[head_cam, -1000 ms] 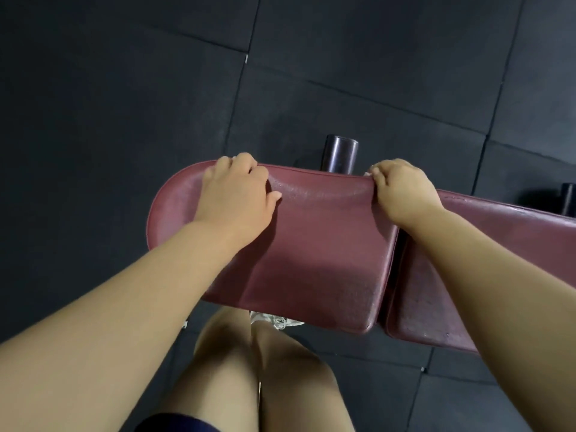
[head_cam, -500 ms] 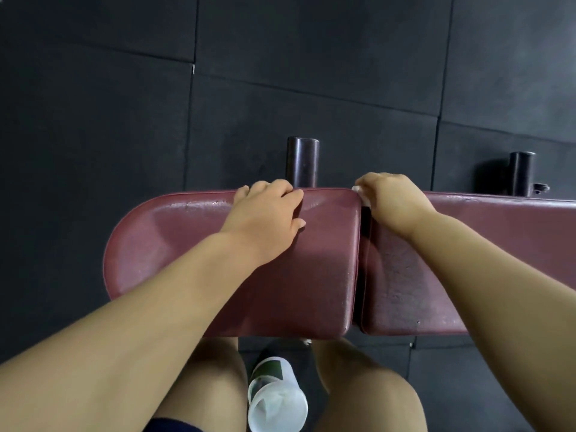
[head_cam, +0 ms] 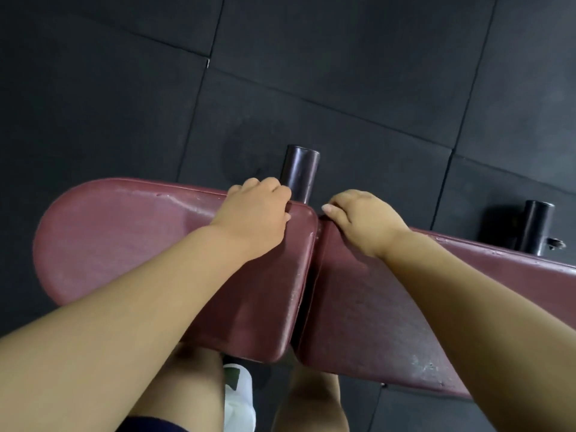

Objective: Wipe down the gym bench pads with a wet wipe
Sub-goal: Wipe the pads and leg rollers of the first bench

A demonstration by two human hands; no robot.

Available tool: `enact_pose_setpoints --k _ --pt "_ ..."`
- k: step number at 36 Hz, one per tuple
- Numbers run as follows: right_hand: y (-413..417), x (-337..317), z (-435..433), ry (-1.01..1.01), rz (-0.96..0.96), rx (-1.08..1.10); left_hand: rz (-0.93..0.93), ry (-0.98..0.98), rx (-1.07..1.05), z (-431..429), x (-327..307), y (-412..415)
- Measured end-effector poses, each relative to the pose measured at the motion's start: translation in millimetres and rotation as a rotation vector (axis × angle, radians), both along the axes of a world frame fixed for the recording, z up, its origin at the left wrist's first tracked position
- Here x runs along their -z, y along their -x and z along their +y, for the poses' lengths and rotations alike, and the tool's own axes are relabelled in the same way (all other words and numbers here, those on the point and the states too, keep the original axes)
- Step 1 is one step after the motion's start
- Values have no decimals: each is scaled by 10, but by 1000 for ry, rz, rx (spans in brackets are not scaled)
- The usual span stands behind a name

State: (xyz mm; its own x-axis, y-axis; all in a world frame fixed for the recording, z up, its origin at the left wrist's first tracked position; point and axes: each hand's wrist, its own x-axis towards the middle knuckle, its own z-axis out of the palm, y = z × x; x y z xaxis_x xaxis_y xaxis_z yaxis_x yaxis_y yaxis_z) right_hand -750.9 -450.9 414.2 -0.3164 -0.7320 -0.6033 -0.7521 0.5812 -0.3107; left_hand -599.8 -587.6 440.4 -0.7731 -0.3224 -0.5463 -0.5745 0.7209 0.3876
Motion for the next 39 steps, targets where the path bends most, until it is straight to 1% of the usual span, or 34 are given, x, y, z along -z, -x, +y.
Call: enact_pose_setpoints --k 3,6,10,14,17,22,25,31,35,39 --pt "69 20 188 71 46 -16 -3 41 -27 226 -39 126" --pt "224 6 487 111 39 29 2 54 -48 522 -75 276" --pt "573 -60 999 58 82 54 35 38 -88 1048 -104 494" --pt "1042 -166 1589 -35 100 161 -1 9 -310 1440 -77 653" --pt "1165 -201 1846 19 48 236 3 5 -411 1482 -39 653" --pt "967 -154 1687 26 100 239 26 30 -413 1521 -12 638" --pt "824 -121 1476 74 91 131 64 18 -438 1526 23 624" --pt "670 -85 1138 137 5 -92 104 -10 -483 1486 88 619" --pt "679 -64 1171 173 40 -132 165 -67 -555 1453 79 620" --pt "676 -27 1155 156 71 -108 215 -78 -604 1440 92 635"
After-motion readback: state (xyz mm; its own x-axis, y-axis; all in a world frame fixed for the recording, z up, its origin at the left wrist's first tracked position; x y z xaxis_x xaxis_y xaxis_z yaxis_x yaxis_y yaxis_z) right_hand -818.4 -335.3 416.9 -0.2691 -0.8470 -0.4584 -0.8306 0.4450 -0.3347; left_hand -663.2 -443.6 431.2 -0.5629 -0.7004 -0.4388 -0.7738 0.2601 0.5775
